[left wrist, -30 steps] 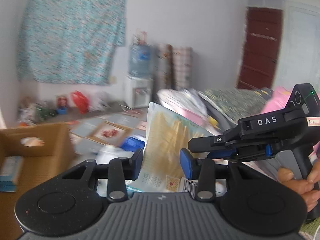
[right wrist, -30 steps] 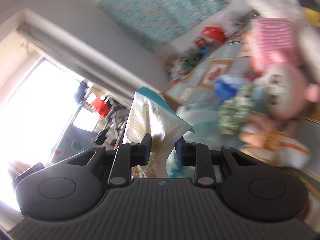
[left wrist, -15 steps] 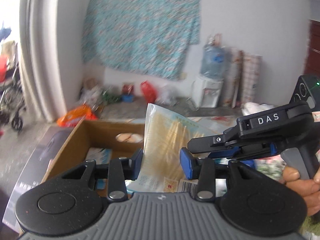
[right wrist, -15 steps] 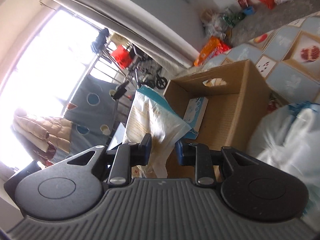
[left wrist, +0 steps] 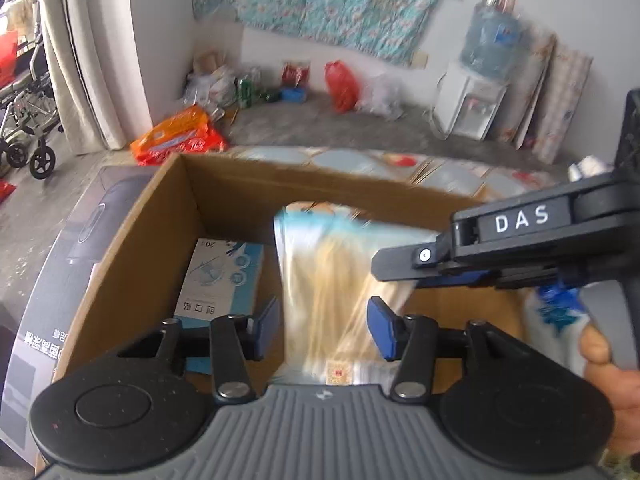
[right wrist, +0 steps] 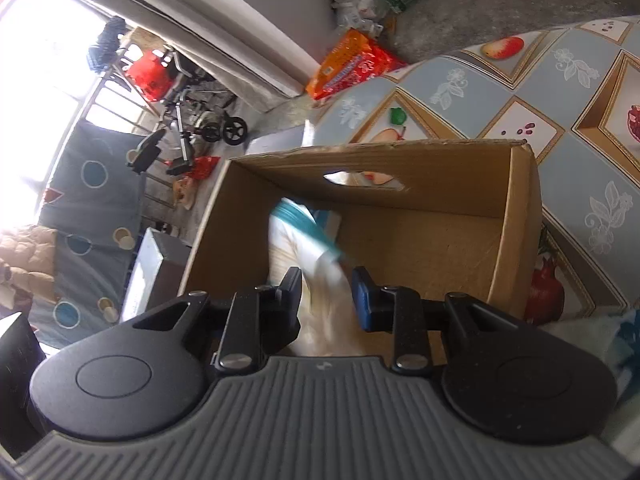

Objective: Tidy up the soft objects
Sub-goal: 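Lower the cotton-swab bag into the box and open the right gripper, then withdraw the right gripper from the cardboard box toward the pile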

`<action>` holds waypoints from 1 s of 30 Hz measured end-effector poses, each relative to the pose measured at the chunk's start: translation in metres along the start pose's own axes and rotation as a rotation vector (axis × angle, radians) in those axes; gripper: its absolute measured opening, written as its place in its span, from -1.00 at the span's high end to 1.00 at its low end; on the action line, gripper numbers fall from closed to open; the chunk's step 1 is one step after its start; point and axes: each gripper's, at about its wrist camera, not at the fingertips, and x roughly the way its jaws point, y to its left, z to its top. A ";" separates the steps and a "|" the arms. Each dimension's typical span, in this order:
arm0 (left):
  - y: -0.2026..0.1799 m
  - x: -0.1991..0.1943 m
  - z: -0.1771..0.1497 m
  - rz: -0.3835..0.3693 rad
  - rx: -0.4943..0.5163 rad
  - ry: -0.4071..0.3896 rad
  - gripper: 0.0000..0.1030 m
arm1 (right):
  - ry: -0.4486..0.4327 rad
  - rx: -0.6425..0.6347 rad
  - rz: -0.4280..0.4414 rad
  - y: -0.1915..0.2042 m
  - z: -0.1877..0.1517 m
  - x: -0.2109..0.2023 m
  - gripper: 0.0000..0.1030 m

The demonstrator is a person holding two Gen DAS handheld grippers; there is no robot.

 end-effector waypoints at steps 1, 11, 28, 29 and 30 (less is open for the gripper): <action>0.002 0.007 0.001 0.010 -0.001 0.020 0.02 | 0.004 0.005 -0.004 -0.002 0.002 0.006 0.50; -0.006 0.008 -0.009 0.004 0.033 0.040 0.02 | -0.060 -0.028 0.079 0.000 0.008 -0.010 0.45; -0.118 -0.115 -0.030 -0.138 0.239 -0.226 -0.72 | -0.448 -0.067 -0.026 -0.112 -0.097 -0.266 -0.06; -0.134 -0.121 -0.034 -0.159 0.277 -0.245 -0.76 | -0.470 -0.053 -0.052 -0.123 -0.102 -0.280 -0.06; -0.148 -0.124 -0.036 -0.169 0.304 -0.255 -0.76 | -0.493 -0.040 -0.079 -0.134 -0.107 -0.294 -0.07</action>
